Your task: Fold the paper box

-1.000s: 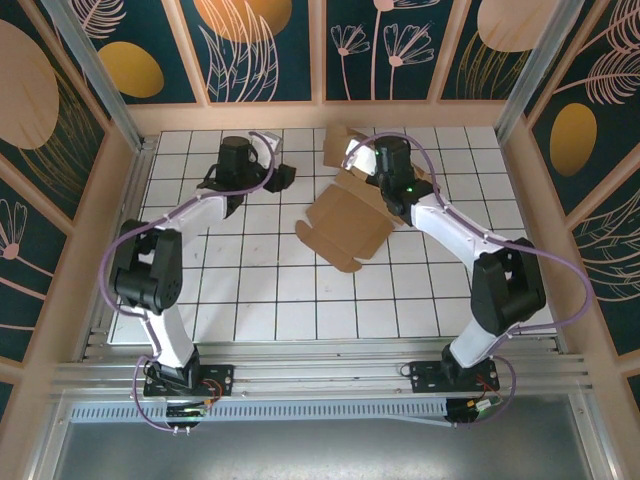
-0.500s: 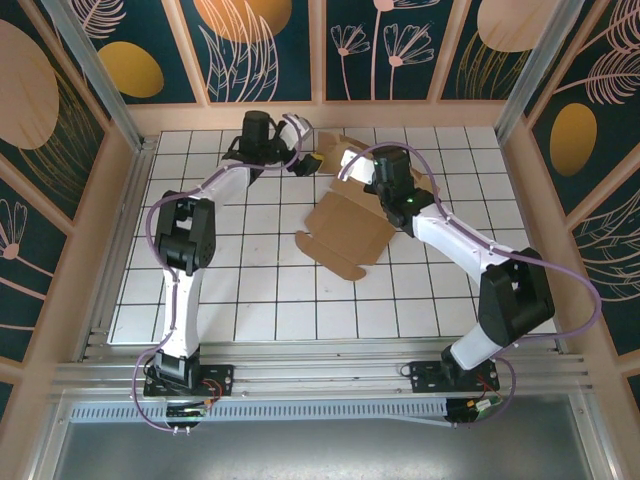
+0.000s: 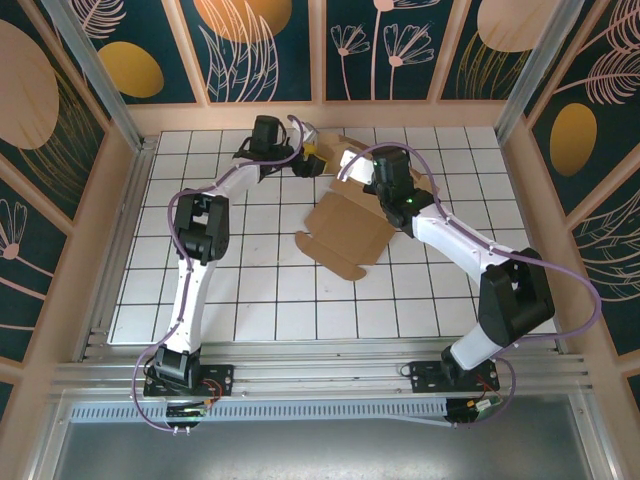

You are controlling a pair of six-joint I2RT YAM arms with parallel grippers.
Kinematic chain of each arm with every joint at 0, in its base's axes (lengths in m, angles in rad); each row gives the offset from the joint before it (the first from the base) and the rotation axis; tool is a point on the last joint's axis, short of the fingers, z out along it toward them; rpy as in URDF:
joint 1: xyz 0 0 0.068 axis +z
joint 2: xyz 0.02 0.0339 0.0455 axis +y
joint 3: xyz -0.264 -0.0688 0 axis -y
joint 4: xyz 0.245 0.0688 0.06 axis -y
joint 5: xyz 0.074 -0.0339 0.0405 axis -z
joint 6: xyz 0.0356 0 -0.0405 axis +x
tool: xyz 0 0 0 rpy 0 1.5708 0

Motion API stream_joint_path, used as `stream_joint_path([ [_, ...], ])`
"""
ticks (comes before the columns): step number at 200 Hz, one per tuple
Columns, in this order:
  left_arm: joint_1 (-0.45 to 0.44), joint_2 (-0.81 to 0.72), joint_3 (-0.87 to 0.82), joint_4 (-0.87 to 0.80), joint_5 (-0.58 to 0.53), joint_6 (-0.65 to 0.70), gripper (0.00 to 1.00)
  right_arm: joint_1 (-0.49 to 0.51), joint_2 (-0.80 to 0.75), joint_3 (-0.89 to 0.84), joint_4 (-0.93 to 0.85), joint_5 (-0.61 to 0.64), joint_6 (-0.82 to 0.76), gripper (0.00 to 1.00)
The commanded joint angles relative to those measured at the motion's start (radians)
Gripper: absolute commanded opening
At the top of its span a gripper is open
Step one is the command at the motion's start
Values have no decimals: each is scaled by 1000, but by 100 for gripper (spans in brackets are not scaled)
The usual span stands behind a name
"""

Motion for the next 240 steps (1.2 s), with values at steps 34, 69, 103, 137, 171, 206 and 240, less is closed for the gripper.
stream_joint_path([
  [34,4,-46,-46,58,60,-135,43,11,-9,-14,52,24,13,0],
  [69,-26,-141,-206,162,-16,-227,25,11,-5,-29,79,44,21,0],
  [103,-84,-215,-292,184,-172,-245,14,40,6,-51,118,75,22,0],
  [137,-132,-298,-391,248,-310,-254,5,51,2,-74,139,87,38,0],
  [171,-154,-340,-466,288,-402,-342,1,63,-3,-109,160,92,65,0],
  [206,-186,-395,-548,314,-409,-487,0,65,-12,-153,201,113,84,0],
  [240,-246,-461,-677,418,-475,-599,0,72,-19,-191,227,122,118,0],
])
